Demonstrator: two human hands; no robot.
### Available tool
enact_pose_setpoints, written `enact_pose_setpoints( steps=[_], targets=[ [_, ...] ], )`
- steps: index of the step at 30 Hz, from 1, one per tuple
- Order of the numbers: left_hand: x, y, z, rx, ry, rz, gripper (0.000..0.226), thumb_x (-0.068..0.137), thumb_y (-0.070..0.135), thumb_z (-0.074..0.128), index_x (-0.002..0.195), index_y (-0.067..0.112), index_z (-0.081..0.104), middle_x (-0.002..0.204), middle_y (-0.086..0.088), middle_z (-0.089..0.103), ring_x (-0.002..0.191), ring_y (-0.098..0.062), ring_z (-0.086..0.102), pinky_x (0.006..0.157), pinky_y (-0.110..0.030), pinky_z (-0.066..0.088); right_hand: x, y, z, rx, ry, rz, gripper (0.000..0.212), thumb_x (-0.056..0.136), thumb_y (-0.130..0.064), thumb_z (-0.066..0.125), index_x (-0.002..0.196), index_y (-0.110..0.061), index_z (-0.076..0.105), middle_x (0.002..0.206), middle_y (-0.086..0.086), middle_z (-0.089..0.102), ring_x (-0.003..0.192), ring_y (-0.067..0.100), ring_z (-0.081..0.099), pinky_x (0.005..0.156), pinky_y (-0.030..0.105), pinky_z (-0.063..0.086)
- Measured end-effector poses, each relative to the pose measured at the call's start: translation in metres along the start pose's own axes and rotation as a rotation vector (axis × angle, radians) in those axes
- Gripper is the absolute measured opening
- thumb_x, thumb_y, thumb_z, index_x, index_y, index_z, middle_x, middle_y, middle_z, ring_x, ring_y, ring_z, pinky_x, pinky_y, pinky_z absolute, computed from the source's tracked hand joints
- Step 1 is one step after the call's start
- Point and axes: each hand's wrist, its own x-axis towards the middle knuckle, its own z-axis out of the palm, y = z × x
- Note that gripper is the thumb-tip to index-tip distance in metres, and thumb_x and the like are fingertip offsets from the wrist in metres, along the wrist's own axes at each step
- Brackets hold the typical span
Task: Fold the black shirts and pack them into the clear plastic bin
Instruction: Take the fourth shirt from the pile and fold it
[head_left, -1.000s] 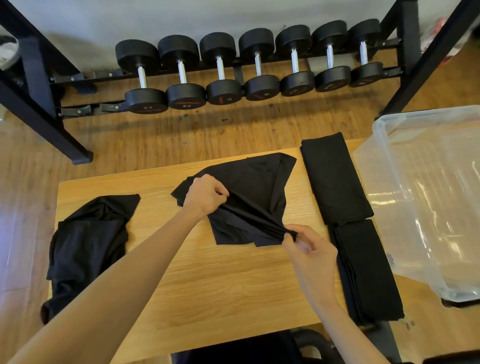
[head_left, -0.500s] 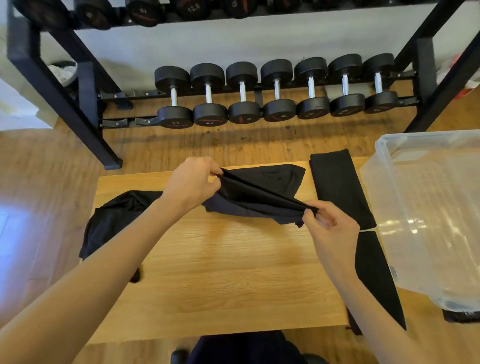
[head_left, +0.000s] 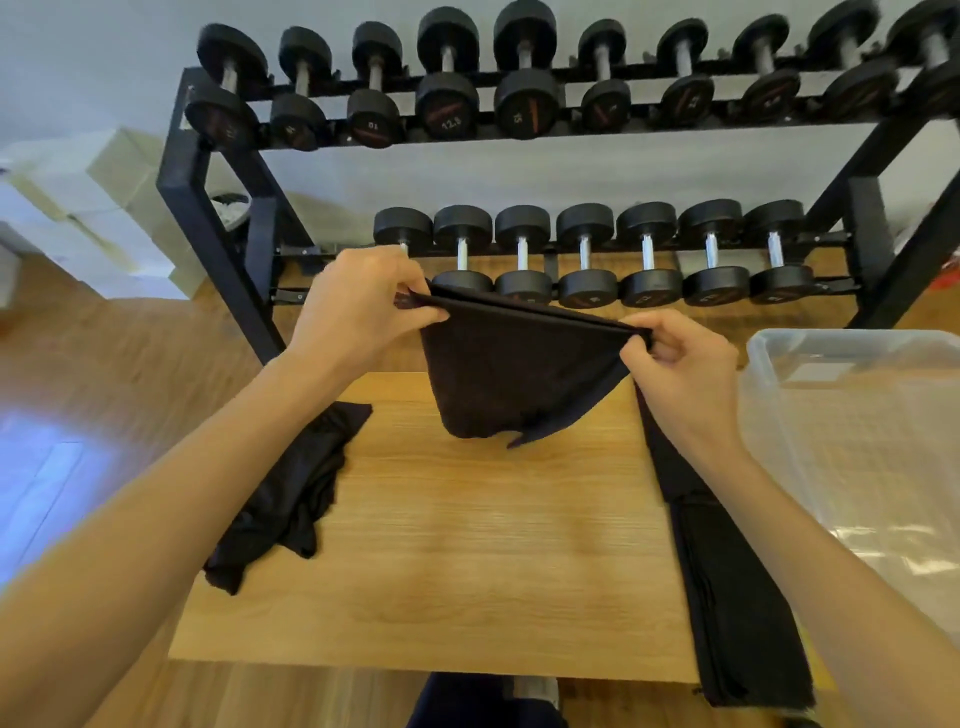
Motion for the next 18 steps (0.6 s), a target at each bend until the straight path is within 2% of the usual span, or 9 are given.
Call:
enact_pose_setpoints(
  steps=[3, 6, 10, 13, 18],
  targets=[
    [-0.002, 0.003, -0.021, -0.014, -0.033, 0.012, 0.019, 0.080, 0.029, 0.077, 0.090, 0.013, 0.074, 0.088, 0.001, 0.065, 0.084, -0.015, 0.061, 0.080, -0.041, 0.055, 0.010, -0.013, -0.010, 0.014, -0.055, -0.035, 0.025, 0.092, -0.003, 0.057, 0.110, -0.017, 0.067, 0.090, -0.009, 0.068, 0.088, -0.001, 0.065, 0.080, 0.014, 0.053],
    [-0.006, 0.008, -0.040, -0.069, -0.071, 0.009, 0.019, 0.079, 0.026, 0.078, 0.090, 0.012, 0.073, 0.088, 0.000, 0.067, 0.084, -0.014, 0.063, 0.083, -0.037, 0.054, 0.021, -0.022, -0.022, -0.005, -0.132, -0.061, 0.025, 0.095, -0.008, 0.055, 0.117, -0.015, 0.066, 0.098, -0.003, 0.070, 0.096, 0.002, 0.065, 0.085, 0.017, 0.053],
    [-0.015, 0.011, -0.056, -0.173, -0.083, -0.049, 0.020, 0.077, 0.024, 0.079, 0.083, 0.014, 0.064, 0.084, 0.004, 0.066, 0.080, -0.013, 0.066, 0.079, -0.029, 0.055, 0.026, -0.035, -0.034, -0.004, -0.231, -0.103, 0.026, 0.095, -0.011, 0.057, 0.118, -0.021, 0.063, 0.102, -0.017, 0.064, 0.099, -0.016, 0.058, 0.084, 0.005, 0.047],
    [-0.022, 0.012, -0.061, -0.253, -0.091, -0.094, 0.023, 0.075, 0.023, 0.080, 0.083, 0.014, 0.060, 0.085, 0.003, 0.067, 0.077, -0.014, 0.068, 0.078, -0.034, 0.058, 0.024, -0.040, -0.037, 0.002, -0.252, -0.106, 0.024, 0.093, -0.014, 0.060, 0.116, -0.022, 0.065, 0.101, -0.018, 0.066, 0.100, -0.007, 0.062, 0.086, 0.012, 0.051],
    [-0.039, 0.014, -0.071, -0.314, -0.183, -0.160, 0.035, 0.074, 0.027, 0.080, 0.105, 0.022, 0.065, 0.088, 0.005, 0.067, 0.076, -0.007, 0.069, 0.082, -0.032, 0.058, 0.013, -0.044, -0.045, -0.046, -0.313, -0.137, 0.023, 0.092, -0.014, 0.061, 0.113, -0.022, 0.068, 0.098, -0.019, 0.067, 0.097, -0.007, 0.063, 0.084, 0.010, 0.050]
  ],
)
